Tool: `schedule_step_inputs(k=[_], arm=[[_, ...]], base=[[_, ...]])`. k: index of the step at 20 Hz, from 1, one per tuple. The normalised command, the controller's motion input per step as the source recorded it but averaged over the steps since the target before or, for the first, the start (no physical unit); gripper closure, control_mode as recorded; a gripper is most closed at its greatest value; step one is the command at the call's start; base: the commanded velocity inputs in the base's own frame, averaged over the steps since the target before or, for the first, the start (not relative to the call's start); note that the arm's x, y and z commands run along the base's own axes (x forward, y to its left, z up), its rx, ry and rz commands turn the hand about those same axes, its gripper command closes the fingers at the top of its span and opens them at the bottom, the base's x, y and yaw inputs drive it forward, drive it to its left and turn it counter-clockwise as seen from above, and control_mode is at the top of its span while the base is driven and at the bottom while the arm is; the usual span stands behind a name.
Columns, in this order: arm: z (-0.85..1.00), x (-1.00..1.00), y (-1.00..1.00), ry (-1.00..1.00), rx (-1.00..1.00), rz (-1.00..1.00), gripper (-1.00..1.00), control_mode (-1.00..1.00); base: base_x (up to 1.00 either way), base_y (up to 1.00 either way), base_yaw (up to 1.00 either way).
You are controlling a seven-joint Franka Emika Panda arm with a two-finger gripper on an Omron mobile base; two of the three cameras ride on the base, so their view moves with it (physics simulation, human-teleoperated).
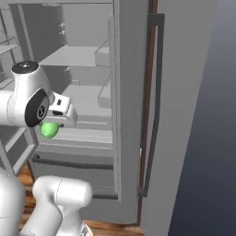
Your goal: Take the cheese, shrimp, and corn from the fridge and place them on the plate on the dining counter to create an appetizer plate.
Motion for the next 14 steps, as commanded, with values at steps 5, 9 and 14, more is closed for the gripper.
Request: schedule_step_inputs(k=[5, 9, 14], arm=[[0.00, 0.00, 0.00, 0.00, 0.00, 0.00, 1.00, 1.00], [0.00, 0.00, 0.00, 0.00, 0.00, 0.00, 1.00, 1.00], [0.00, 0.00, 0.00, 0.00, 0.00, 0.00, 1.00, 1.00]], base=[[-1.00, 0.00, 0.23], [-0.98, 0.02, 0.78], [-0.88, 0.30, 0.83]])
